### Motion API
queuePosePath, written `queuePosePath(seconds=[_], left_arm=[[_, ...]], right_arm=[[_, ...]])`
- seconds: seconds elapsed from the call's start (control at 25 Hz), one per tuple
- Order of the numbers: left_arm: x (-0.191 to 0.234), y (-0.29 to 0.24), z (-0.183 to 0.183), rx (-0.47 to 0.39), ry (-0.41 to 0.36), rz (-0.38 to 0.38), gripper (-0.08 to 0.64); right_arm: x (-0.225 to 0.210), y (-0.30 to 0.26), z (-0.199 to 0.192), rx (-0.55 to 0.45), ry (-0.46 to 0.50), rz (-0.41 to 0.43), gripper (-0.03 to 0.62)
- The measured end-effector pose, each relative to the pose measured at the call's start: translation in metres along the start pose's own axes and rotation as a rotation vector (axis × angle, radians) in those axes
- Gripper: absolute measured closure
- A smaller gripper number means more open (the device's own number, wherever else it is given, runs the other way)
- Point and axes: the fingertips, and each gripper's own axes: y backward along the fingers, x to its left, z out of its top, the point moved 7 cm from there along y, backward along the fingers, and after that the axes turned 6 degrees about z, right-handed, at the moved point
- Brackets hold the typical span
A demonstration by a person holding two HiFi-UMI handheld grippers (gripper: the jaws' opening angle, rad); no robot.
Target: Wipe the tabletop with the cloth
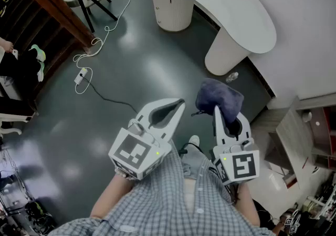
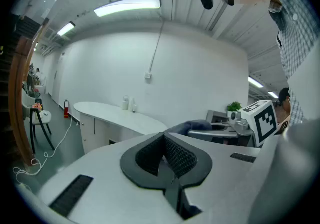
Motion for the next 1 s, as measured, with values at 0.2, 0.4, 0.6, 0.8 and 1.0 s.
queuePosePath(seconds=[0.2, 0.4, 0.6, 0.8, 1.0], left_arm=[[0.005, -0.002, -0.011, 0.155, -0.085, 0.025, 0.557], [0.011, -0.005, -0.021, 0.258, -0.112, 0.021, 0.557], [0.021, -0.002, -0.022, 0.267, -0.102, -0.009, 0.557], [0.034, 0.007, -0.022, 0.262, -0.109, -0.041, 0.557], [0.049, 0.020, -0.025, 0.262, -0.135, -0.056, 0.557]], right_arm=[[0.004, -0.003, 0.000, 0.001, 0.000, -0.001, 0.561], [0.008, -0.009, -0.002, 0.003, -0.003, -0.008, 0.561], [0.013, -0.012, 0.001, -0.003, -0.020, -0.051, 0.561], [0.025, -0.015, 0.001, -0.009, -0.026, -0.106, 0.561], [0.036, -0.017, 0.002, -0.026, -0.032, -0.171, 0.561]])
